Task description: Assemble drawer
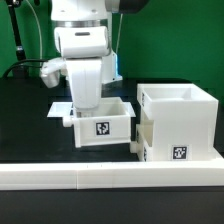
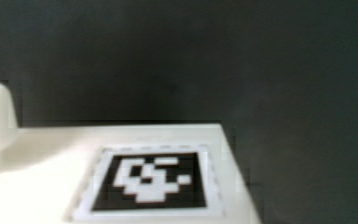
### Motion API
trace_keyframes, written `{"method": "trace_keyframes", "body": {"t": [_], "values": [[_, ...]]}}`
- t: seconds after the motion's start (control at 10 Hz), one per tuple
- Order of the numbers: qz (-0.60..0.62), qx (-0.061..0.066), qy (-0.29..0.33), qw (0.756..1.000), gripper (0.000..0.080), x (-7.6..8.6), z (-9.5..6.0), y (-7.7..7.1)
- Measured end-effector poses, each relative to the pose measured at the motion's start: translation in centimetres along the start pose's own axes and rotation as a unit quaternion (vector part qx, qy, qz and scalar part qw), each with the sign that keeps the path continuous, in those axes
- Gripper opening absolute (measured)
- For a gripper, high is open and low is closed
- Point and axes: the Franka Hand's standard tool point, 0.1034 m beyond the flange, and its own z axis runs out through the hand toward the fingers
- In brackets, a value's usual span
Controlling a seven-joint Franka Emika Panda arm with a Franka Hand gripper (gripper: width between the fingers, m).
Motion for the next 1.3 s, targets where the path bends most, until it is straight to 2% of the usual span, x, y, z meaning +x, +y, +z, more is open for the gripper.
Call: {"method": "trace_keyframes", "body": {"t": [0.1, 0.6, 1.0, 1.1, 1.3], "values": [[0.012, 0.001, 0.002, 1.000, 0.0042, 0.6, 0.2, 0.1], [0.013, 0.001, 0.002, 1.000, 0.0042, 0.5, 0.2, 0.1], [0.013, -0.009, 0.005, 1.000, 0.0042, 1.2, -0.1, 0.9], [0.013, -0.024, 0.006, 1.000, 0.0042, 1.3, 0.0, 1.0], [0.014, -0.021, 0.007, 1.000, 0.0042, 1.7, 0.3, 0.7]]}}
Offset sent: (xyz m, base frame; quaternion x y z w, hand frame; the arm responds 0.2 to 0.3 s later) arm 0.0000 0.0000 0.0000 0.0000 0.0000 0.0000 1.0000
